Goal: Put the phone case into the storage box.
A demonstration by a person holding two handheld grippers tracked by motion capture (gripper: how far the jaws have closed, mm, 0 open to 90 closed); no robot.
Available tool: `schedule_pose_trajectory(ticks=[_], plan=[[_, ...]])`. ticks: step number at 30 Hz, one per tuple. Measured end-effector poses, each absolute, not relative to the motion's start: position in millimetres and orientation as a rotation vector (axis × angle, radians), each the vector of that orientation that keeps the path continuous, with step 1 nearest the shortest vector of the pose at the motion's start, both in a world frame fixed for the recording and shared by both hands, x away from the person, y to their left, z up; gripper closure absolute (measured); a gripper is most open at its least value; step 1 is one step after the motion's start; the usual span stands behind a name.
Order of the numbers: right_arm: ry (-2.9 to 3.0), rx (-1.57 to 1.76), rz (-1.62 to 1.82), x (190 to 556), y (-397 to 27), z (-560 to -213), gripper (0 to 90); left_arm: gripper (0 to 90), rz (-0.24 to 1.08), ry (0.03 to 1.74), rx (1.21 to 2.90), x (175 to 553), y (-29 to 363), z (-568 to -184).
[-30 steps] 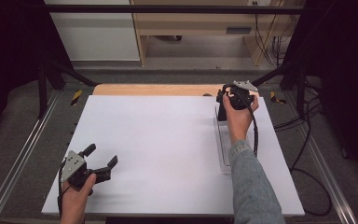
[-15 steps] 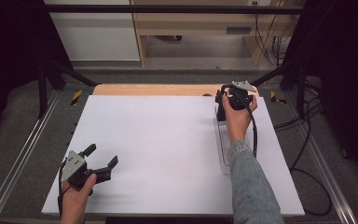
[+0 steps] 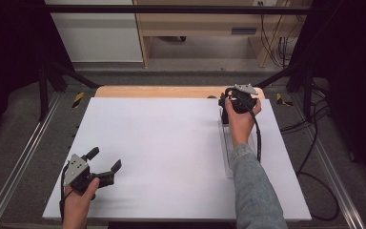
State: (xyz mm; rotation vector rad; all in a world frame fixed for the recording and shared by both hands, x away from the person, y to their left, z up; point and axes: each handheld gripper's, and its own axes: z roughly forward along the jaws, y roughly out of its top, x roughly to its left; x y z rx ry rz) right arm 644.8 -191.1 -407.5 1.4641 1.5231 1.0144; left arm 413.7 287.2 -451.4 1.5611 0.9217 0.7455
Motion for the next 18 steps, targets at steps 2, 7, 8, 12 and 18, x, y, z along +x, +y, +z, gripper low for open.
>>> schedule_pose_trajectory(ticks=[2,7,8,12,18], plan=[[1.52,1.463,1.0,645.3,-190.4,-408.1,13.1,4.0,0.745,0.921,1.562,413.7,287.1,-451.5],[1.521,1.459,0.977,646.3,-188.7,-409.7,13.0,4.0,0.744,0.92,1.562,413.7,286.8,-451.6],[1.523,1.458,0.975,646.6,-188.2,-410.2,13.0,4.0,0.745,0.92,1.562,413.7,286.8,-451.5],[1.522,1.459,0.966,647.2,-185.6,-411.7,12.8,4.0,0.745,0.92,1.563,413.6,286.7,-451.5],[1.523,1.457,0.962,647.6,-184.6,-411.2,12.0,4.0,0.745,0.919,1.564,413.6,286.6,-451.6]])
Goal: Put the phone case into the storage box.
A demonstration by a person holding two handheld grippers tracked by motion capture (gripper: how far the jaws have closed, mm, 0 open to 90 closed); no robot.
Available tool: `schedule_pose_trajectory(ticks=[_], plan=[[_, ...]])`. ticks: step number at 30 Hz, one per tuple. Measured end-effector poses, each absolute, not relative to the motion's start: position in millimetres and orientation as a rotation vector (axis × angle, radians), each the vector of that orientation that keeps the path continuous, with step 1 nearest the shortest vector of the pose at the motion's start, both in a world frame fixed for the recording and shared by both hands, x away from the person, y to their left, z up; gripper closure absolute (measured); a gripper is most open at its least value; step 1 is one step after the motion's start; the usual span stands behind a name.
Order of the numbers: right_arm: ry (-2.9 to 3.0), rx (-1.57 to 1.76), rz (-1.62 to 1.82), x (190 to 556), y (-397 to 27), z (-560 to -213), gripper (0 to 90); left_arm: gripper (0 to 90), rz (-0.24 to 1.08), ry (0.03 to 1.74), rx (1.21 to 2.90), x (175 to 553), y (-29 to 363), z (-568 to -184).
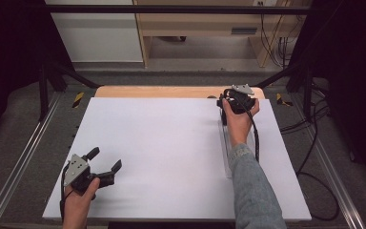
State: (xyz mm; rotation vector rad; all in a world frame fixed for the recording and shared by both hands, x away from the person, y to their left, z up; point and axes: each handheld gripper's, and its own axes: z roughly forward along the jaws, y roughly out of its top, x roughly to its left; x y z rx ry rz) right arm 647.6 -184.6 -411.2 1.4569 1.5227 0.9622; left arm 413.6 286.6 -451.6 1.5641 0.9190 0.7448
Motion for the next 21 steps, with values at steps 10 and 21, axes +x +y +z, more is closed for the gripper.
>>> schedule_pose_trajectory(ticks=[10,21], plan=[[1.54,1.467,0.965,647.1,-185.0,-410.2,4.3,4.0,0.746,0.918,1.565,413.4,286.4,-451.4],[1.518,1.46,0.971,645.4,-187.8,-405.7,4.0,4.0,0.745,0.918,1.566,413.5,285.8,-451.5]])
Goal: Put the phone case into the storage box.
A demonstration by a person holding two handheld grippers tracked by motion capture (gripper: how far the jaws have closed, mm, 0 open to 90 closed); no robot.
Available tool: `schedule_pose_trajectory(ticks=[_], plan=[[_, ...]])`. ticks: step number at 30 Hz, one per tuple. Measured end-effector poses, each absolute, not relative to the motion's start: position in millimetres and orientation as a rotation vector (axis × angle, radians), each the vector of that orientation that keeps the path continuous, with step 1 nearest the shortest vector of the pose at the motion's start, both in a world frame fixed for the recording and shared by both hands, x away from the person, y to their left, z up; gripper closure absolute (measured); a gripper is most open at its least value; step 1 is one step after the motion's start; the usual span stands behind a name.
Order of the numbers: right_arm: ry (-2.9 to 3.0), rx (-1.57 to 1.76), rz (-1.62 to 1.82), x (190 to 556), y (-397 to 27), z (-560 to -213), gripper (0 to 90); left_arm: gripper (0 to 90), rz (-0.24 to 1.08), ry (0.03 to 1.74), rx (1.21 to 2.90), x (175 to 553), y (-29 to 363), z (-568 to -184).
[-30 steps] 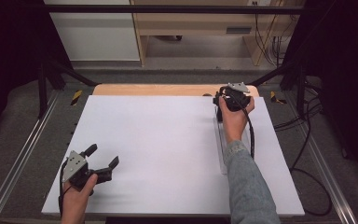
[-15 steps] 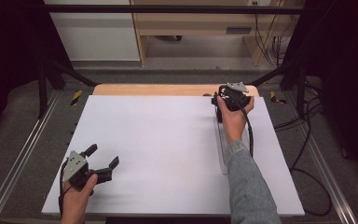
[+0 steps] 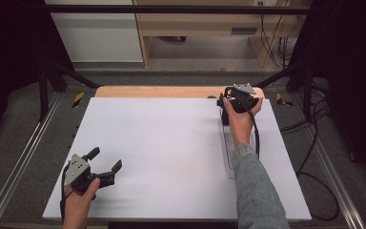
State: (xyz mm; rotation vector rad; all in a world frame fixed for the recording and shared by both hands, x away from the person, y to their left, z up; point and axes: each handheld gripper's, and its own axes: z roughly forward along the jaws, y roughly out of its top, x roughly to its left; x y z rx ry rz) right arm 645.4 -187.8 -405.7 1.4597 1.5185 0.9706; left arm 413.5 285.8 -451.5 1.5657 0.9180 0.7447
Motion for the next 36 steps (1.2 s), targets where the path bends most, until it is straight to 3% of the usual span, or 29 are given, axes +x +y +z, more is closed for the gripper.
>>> schedule_pose_trajectory(ticks=[36], plan=[[1.439,1.42,1.058,627.9,-193.8,-380.0,3.7,4.0,0.748,0.918,1.562,412.8,286.6,-450.8]])
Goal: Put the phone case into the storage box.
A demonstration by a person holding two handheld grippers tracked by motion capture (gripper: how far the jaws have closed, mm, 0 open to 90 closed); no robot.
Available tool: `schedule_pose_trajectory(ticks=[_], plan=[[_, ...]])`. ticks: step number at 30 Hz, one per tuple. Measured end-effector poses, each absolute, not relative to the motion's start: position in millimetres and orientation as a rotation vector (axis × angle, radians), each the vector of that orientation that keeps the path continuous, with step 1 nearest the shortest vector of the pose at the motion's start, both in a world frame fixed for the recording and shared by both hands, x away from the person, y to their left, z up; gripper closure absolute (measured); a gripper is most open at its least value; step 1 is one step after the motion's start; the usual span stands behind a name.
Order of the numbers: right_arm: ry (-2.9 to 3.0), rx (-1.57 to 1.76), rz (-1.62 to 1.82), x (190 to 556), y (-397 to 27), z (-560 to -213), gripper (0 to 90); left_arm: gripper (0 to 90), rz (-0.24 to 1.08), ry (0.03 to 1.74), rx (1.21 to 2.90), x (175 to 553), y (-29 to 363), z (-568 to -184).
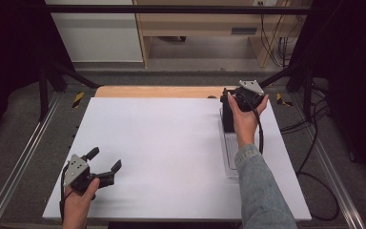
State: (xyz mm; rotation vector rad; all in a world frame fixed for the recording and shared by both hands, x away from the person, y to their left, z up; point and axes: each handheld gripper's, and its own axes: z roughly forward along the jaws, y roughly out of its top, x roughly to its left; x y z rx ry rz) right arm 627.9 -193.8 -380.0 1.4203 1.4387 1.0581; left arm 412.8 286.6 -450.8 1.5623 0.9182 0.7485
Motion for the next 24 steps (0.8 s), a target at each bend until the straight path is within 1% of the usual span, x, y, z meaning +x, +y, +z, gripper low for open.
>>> schedule_pose_trajectory(ticks=[24], plan=[[1.522,1.444,1.124,612.3,-199.2,-370.4,4.0,3.7,0.76,0.917,1.565,412.1,287.1,-450.2]])
